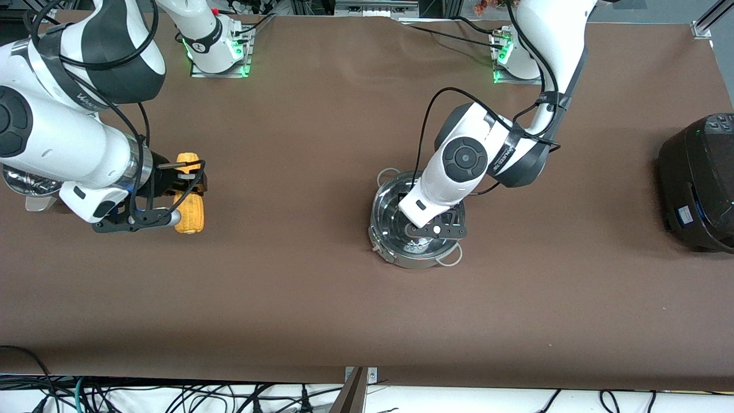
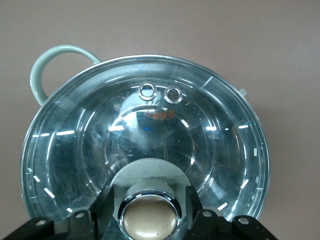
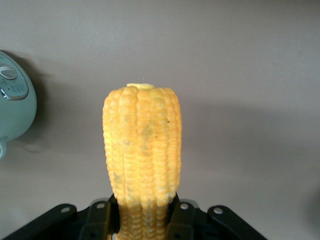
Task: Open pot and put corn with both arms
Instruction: 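Lift the corn with the right gripper while the left gripper grips the knob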
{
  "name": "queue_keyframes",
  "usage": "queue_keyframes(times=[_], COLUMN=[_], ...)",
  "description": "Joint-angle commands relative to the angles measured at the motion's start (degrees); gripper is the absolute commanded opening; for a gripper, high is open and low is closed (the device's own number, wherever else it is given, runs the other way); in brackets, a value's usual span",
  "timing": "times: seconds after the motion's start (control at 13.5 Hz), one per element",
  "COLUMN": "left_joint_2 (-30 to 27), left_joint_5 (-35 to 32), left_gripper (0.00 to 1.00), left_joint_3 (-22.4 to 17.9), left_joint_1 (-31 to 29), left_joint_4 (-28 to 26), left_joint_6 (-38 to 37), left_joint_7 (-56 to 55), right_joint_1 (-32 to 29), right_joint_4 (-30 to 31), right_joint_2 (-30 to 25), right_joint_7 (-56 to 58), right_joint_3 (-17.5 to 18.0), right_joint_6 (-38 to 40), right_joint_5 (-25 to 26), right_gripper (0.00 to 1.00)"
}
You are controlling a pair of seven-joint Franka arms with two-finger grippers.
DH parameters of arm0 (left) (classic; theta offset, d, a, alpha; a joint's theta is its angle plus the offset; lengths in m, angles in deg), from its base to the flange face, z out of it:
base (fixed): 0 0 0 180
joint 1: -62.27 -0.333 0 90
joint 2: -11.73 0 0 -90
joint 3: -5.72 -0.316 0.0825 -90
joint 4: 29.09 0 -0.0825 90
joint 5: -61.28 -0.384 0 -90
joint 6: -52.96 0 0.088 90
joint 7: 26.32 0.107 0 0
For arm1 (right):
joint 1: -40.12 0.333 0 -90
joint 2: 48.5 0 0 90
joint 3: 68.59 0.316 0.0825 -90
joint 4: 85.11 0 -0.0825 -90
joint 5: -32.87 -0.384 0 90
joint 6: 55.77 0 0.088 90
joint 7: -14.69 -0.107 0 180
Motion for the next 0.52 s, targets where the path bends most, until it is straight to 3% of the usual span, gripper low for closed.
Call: queue_keyframes(times=[0.0,0.15,0.37,0.44], left_joint_2=[0.6,0.6,0.4,0.3], left_joint_5=[-1.5,-1.5,-1.4,-1.4], left_gripper=[0.62,0.51,0.0,0.0], left_joint_3=[-0.8,-0.8,-0.8,-0.8], left_joint_1=[0.9,0.9,0.9,0.9], left_joint_4=[1.5,1.5,1.4,1.5], left_joint_6=[-0.3,-0.6,-1.1,-2.1], left_joint_7=[-0.2,-0.2,-0.3,-0.6], right_joint_1=[0.2,0.2,0.2,0.2], right_joint_4=[-2.0,-2.0,-2.0,-2.0], right_joint_2=[0.7,0.7,0.7,0.7], right_joint_7=[-1.1,-1.1,-1.1,-1.1], right_joint_3=[0.1,0.1,0.1,0.1], right_joint_6=[0.3,0.3,0.2,0.2], right_joint_5=[0.6,0.5,0.5,0.5], right_gripper=[0.0,0.0,0.0,0.0])
